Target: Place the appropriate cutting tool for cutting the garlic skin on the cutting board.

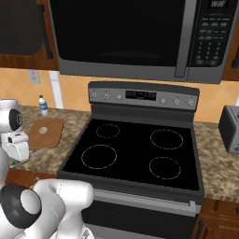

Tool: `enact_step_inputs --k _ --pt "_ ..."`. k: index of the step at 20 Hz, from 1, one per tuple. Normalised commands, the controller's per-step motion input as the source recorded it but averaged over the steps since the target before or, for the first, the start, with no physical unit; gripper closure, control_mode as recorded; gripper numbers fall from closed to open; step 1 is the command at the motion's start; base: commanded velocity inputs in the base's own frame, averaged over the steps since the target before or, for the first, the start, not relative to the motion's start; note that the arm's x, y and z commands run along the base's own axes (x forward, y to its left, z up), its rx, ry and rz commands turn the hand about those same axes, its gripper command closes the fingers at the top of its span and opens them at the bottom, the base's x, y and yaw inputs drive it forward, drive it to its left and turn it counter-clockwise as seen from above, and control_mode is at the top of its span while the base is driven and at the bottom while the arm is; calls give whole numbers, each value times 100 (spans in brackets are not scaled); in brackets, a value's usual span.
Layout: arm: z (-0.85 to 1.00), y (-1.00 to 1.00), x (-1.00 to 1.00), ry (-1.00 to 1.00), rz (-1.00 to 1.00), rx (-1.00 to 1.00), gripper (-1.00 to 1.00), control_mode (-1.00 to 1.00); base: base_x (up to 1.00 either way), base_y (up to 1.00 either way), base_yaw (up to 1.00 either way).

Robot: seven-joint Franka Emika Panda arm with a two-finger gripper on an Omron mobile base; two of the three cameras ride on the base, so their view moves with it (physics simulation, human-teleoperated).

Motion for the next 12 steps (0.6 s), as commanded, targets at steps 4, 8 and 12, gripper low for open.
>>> enact_step_inputs --k 4,8,12 --pt "0 -13 100 -3 0 -10 100 -100 0 0 0" --pt "0 -9 94 -11 1 -10 100 -100 0 0 0" --pt "-6 -2 94 -9 4 -9 100 -100 0 0 0"
